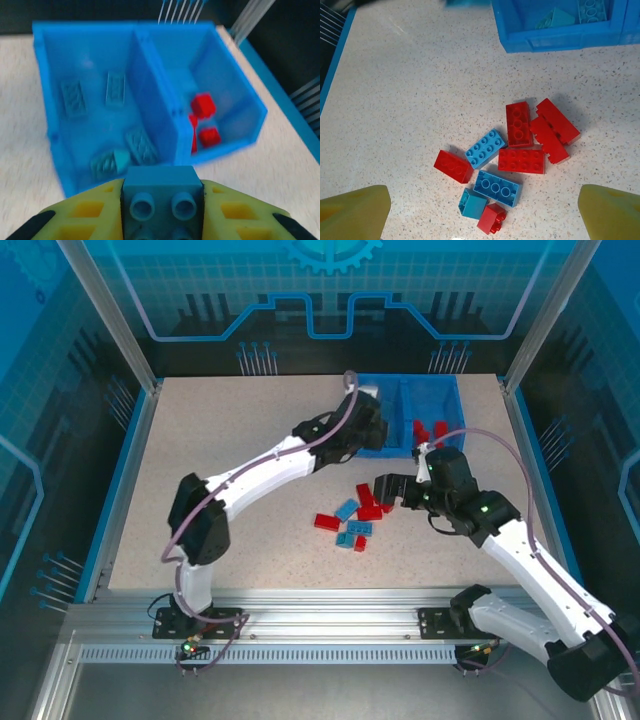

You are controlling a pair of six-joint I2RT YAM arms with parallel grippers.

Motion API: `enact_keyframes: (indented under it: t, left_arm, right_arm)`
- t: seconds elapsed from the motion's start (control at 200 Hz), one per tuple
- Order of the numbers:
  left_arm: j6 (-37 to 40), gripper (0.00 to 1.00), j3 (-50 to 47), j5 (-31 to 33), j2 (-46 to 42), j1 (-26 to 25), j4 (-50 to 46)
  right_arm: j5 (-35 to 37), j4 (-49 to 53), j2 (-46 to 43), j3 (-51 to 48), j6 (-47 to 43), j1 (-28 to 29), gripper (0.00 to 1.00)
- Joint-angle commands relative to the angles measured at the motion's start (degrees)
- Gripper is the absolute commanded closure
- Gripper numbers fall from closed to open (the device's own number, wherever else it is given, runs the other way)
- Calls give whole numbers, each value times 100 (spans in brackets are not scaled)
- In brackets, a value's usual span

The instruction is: Sort the legos into containers by color

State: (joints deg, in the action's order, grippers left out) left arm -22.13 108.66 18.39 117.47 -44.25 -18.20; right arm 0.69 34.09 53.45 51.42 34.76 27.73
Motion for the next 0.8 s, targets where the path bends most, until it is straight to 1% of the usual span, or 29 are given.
enact_keyframes:
  t: [0.0,0.125,0.225,0.29,0.35,0.41,0.435,0.55,0.595,0.665,0.795]
  left_arm:
    - [721,67,696,493,982,185,662]
    - [1133,66,1686,739,1934,292,899]
    - [1265,66,2929,915,2776,336,389]
    - [1354,60,3524,839,3168,334,166]
    - [1363,53,3645,781,3281,331,210]
    - [1344,46,3586,718,3241,335,281]
    - [1347,44,3568,690,3203,327,282]
    - [1279,42,3279,616,2829,290,239]
    - [1249,42,2986,605,2461,260,287]
    - [1143,43,2282,544,1823,203,542]
    - [959,43,95,60,108,145,1538]
  right_arm:
    - [177,105,-162,-213,48,24,2]
    - [246,172,-345,-315,13,0,2]
    - [282,213,-455,-387,9,-5,2]
    - [253,192,-501,-420,-15,-11,1]
    - [197,160,-502,-423,-55,-4,1]
    - [166,160,-502,-418,-57,-4,2]
    - [161,162,-503,-418,-56,-4,1]
    - [185,177,-502,-425,-38,-11,1]
    - [189,182,-512,-422,-40,-8,1]
    - [241,170,-510,-438,-46,-8,2]
    - [302,99,-381,-559,-144,-20,1]
